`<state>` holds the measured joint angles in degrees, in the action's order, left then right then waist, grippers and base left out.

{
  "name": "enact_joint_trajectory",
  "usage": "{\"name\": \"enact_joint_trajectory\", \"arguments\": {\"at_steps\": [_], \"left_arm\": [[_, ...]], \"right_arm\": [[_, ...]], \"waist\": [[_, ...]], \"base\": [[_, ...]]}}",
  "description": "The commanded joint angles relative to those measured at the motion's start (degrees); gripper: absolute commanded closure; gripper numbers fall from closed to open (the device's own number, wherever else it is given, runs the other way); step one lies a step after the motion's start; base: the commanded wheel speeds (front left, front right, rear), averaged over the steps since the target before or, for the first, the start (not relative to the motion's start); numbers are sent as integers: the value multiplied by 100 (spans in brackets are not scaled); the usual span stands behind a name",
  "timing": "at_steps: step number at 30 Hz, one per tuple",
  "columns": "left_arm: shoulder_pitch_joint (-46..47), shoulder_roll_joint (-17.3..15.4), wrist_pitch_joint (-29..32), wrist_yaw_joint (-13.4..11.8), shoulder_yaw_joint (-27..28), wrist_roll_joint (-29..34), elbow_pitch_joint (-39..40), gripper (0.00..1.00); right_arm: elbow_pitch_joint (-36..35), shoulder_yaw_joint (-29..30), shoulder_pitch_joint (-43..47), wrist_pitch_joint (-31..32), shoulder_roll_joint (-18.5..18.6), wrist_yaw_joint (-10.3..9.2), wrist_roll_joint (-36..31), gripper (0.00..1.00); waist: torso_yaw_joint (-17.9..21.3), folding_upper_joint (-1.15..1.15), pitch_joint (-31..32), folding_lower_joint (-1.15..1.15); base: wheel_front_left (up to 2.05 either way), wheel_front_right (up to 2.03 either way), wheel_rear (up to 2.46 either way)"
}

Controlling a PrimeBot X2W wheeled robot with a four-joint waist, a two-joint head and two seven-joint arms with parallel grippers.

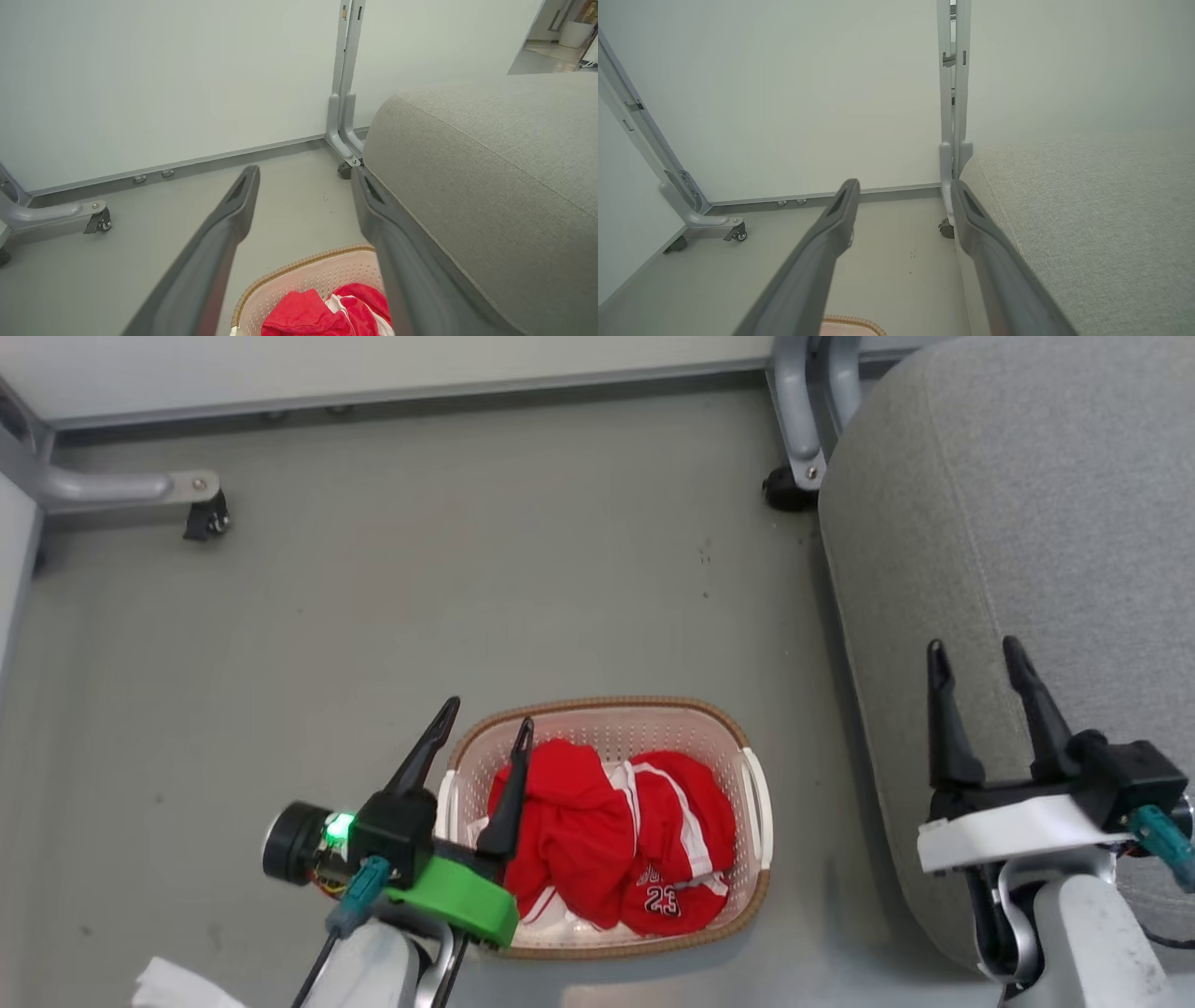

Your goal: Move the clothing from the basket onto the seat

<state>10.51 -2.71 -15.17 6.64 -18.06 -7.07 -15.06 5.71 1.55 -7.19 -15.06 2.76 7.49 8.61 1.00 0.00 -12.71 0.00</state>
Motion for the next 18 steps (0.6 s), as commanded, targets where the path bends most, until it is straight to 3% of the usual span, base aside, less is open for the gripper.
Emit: {"name": "enact_joint_trajectory", "arguments": {"at_steps": [1, 11, 18], "left_arm": [[222, -33, 2, 39, -103, 166, -105, 0], [1346, -230, 1, 87, -803, 566, -830, 0], [2108, -669, 0, 86, -1532, 889, -1362, 0]], "right_arm": [[-67, 64, -168, -18, 19, 0, 96, 0], [-395, -17, -816, -18, 19, 0, 145, 0], [-622, -31, -1175, -18, 20, 0, 167, 0]], "waist": [[26, 0, -758, 0], [220, 0, -1887, 0], [434, 0, -2583, 0]], "base": [[0, 0, 0], [0, 0, 0], [0, 0, 0]]}}
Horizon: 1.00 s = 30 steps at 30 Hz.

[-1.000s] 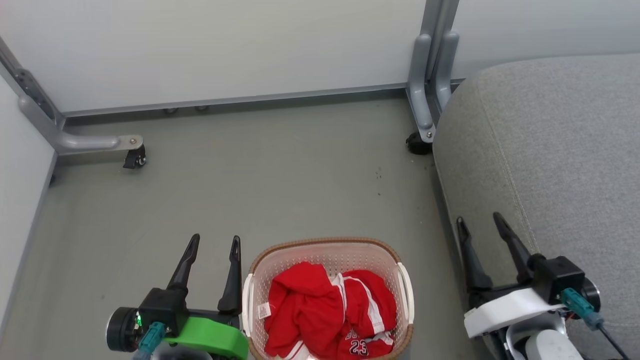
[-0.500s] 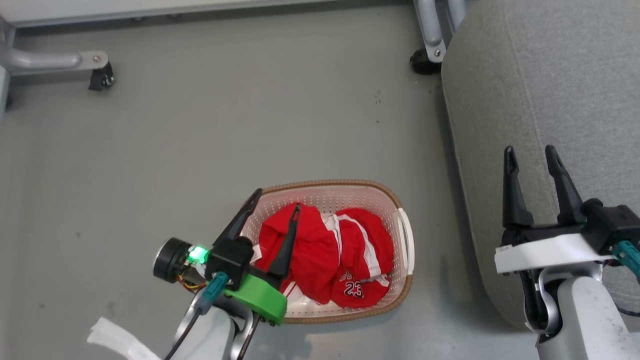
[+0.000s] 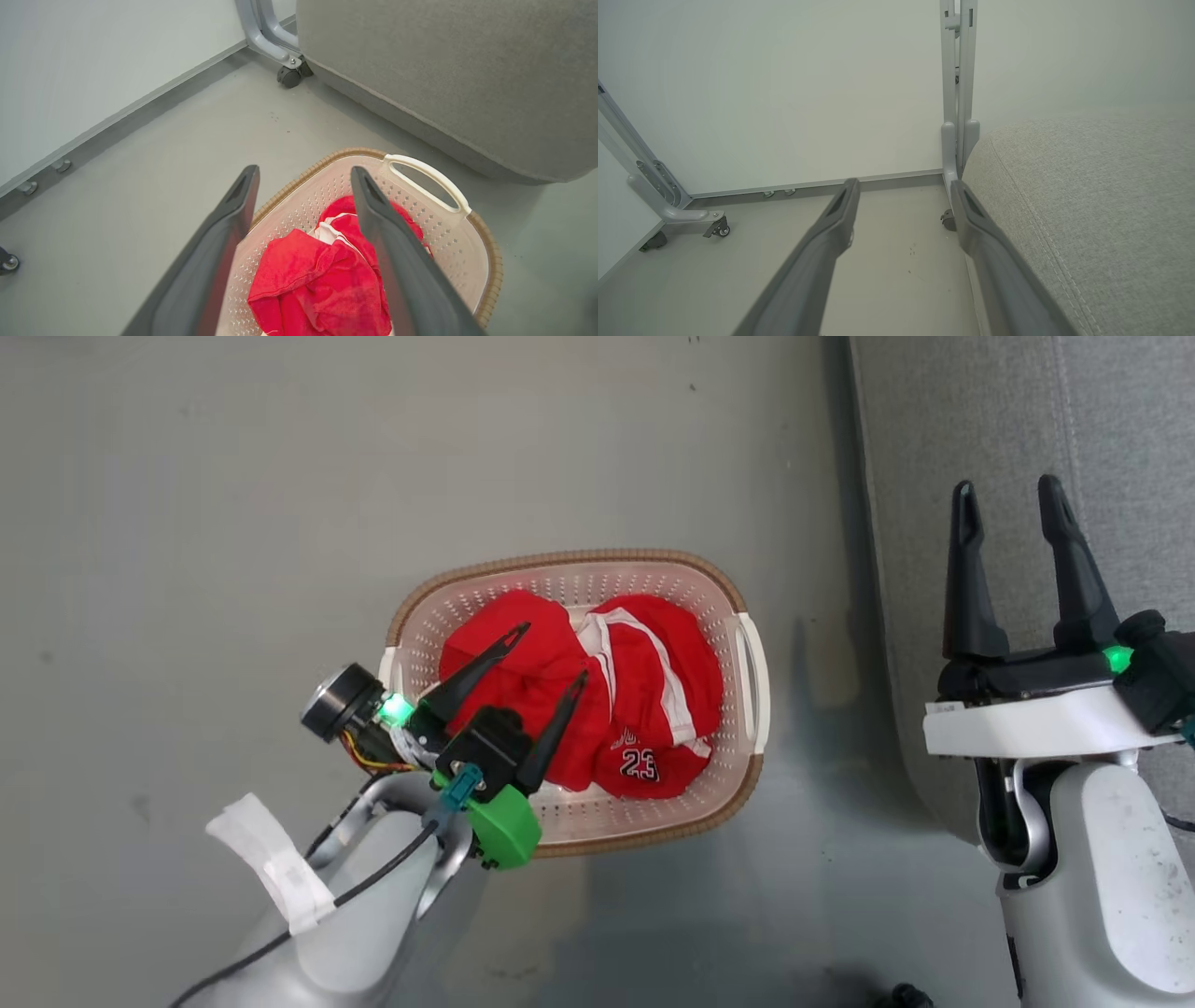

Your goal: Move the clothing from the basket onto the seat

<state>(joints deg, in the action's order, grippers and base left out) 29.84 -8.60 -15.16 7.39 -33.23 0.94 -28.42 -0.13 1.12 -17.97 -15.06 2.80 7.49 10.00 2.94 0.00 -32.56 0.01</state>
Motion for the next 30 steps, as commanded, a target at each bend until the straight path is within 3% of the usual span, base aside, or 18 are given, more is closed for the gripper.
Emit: {"name": "enact_joint_trajectory", "arguments": {"at_steps": [1, 8, 12, 20, 30], "left_arm": [[270, -106, 0, 11, -76, 145, -108, 0], [1138, -351, -1, 8, -718, 735, -1056, 0], [1666, -435, 2, -172, -1218, 1236, -1649, 0], [2551, -34, 3, -510, -1573, 1581, -3132, 0], [3095, 296, 219, -1131, -1806, 1786, -4134, 0]], "right_arm": [[-66, 15, -131, -18, 15, 0, 49, 0], [-299, 131, -316, -18, 15, 0, 2, 0], [-422, 157, -395, -18, 14, 0, -84, 0], [-535, 120, -442, -18, 14, 0, -65, 0], [-534, -55, -506, -18, 14, 0, -6, 0]], "waist": [[264, 0, -685, -1], [423, 0, -1333, -1], [460, 0, -1621, -1], [526, 0, -1985, -1], [517, 0, -2229, -1]], "base": [[0, 0, 0], [0, 0, 0], [0, 0, 0], [0, 0, 0], [0, 0, 0]]}}
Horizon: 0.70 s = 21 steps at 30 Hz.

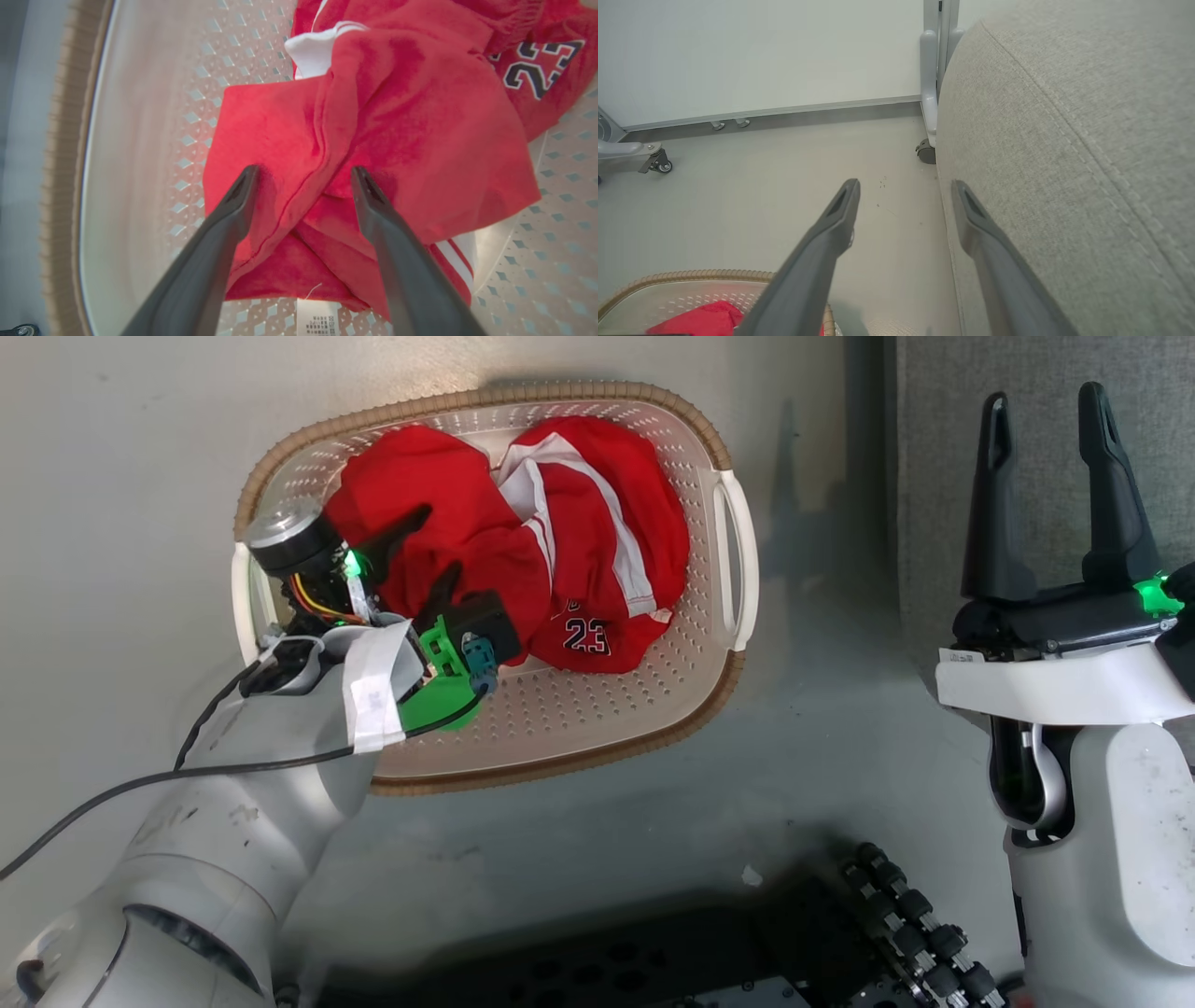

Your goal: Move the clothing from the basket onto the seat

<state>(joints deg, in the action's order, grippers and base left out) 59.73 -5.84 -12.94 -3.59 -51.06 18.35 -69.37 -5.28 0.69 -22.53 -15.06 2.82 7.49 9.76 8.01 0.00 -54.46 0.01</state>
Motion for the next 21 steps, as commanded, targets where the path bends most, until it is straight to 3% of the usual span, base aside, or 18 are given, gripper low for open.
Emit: {"name": "enact_joint_trajectory", "arguments": {"at_steps": [1, 7, 10, 16, 21], "left_arm": [[119, 29, 14, -70, -41, 52, -77, 0], [261, 69, 13, -246, -218, 154, -246, 0], [311, 81, -21, -314, -300, 190, -279, 100], [317, 118, -129, -412, -342, 73, -297, 100], [-30, 163, -233, -254, -47, -466, 1, 100]], "right_arm": [[-24, -18, -58, -18, 12, 0, 24, 0], [-10, -4, -89, -18, 12, 0, 53, 0], [11, -3, -93, -18, 12, 0, 67, 0], [96, -41, -120, -18, 12, 0, 115, 0], [231, -104, -62, -18, 13, 0, 109, 0]], "waist": [[12, 0, -56, -1], [5, 0, -158, -1], [1, 0, -179, -1], [-14, 0, -105, -1], [-11, 0, 167, -1]], "base": [[0, 0, 0], [0, 0, 0], [0, 0, 0], [0, 0, 0], [0, 0, 0]]}}
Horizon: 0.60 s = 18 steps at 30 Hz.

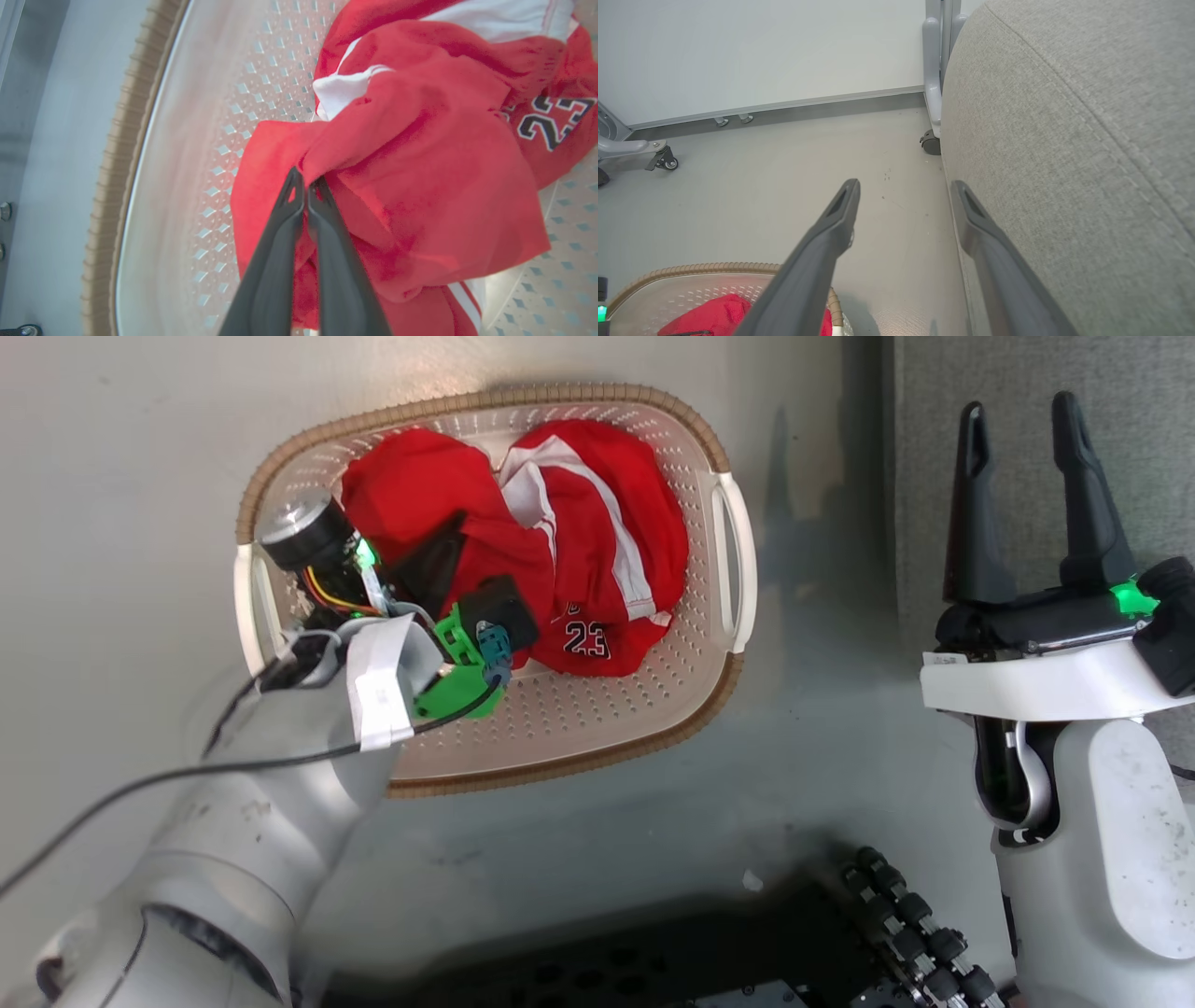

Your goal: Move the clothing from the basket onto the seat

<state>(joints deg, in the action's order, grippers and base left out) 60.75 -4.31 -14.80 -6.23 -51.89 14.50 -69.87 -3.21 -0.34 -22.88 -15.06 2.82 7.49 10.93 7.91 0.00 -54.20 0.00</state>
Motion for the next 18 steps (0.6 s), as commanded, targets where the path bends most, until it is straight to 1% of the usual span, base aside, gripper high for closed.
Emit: {"name": "enact_joint_trajectory", "arguments": {"at_steps": [1, 4, 7, 11, 13, 18], "left_arm": [[-211, 27, -45, 57, 76, -181, 207, 100], [-526, -10, -35, 217, 185, -545, 854, 100], [-898, -99, -33, 301, 276, -870, 1370, 100], [-1386, -150, -35, 304, 420, -1280, 1941, 100], [-1634, -179, -34, 264, 462, -1395, 2154, 100], [-2287, -205, -36, 286, 620, -1745, 2754, 100]], "right_arm": [[63, -5, 0, -18, 13, 0, -29, 0], [165, 11, 126, -18, 13, 0, -69, 0], [276, 33, 239, -18, 14, 0, -120, 0], [425, 22, 439, -18, 14, 0, -175, 0], [506, -2, 560, -18, 15, 0, -199, 0], [680, -68, 873, -18, 15, 0, -195, 0]], "waist": [[-10, 0, 221, 0], [-61, 0, 515, 0], [-141, 0, 850, 0], [-258, 0, 1394, 0], [-311, 0, 1696, 0], [-436, 0, 2511, 0]], "base": [[0, 0, 0], [0, 0, 0], [0, 0, 0], [0, 0, 0], [0, 0, 0], [0, 0, 0]]}}
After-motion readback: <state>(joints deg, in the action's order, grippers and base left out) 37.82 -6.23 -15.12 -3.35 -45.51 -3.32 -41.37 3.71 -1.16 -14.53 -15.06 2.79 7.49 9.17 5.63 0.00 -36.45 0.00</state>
